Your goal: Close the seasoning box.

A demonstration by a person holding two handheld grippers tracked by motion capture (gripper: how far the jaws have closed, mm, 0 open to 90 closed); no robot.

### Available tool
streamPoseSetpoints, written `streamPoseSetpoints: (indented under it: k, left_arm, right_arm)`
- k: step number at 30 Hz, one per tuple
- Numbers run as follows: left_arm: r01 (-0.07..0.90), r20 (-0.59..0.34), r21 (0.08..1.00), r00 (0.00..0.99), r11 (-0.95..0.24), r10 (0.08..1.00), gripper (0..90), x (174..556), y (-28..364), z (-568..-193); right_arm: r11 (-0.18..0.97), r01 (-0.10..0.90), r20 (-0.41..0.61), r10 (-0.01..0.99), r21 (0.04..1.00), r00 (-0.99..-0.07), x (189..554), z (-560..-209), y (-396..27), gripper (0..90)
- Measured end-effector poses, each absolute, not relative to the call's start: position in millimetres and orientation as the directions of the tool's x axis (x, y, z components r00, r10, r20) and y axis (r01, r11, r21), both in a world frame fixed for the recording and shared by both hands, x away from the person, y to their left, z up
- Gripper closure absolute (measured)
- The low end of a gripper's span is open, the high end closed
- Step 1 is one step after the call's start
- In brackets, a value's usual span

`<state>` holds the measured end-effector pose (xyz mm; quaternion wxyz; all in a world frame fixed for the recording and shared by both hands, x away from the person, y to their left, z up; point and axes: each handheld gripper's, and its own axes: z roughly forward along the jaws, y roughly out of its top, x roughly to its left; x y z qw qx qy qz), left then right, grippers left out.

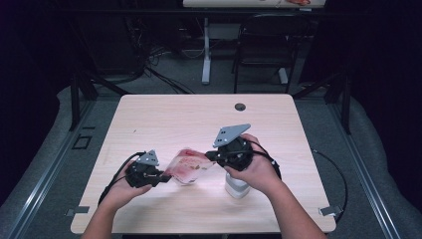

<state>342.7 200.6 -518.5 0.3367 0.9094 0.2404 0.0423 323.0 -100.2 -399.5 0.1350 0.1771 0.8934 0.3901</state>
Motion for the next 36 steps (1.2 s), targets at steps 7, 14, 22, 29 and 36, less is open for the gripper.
streamPoseSetpoints:
  k: [7,14,22,29,36]
  left_arm:
    - [0.425,-0.087,0.626,0.871,-0.654,0.483,79.7,346.8,202.5,-526.2]
    - [0.432,-0.106,0.631,0.871,-0.645,0.480,79.3,351.7,197.8,-533.3]
    - [0.438,-0.105,0.620,0.868,-0.650,0.485,78.9,353.1,193.0,-539.8]
    - [0.439,-0.094,0.607,0.867,-0.662,0.489,77.7,352.5,188.9,-544.1]
    - [0.448,-0.094,0.605,0.861,-0.658,0.500,73.6,351.1,191.4,-544.9]
  right_arm:
    - [0.654,0.202,-0.118,0.411,0.729,-0.904,325.4,-399.9,-89.1,90.0]
    - [0.675,0.204,-0.127,0.407,0.709,-0.904,327.8,-399.4,-85.9,90.0]
    - [0.688,0.201,-0.135,0.401,0.697,-0.906,327.7,-399.5,-82.9,90.0]
    - [0.689,0.198,-0.133,0.396,0.697,-0.909,329.1,-401.1,-79.8,89.0]
    - [0.683,0.194,-0.118,0.382,0.705,-0.916,328.2,-401.9,-75.7,87.3]
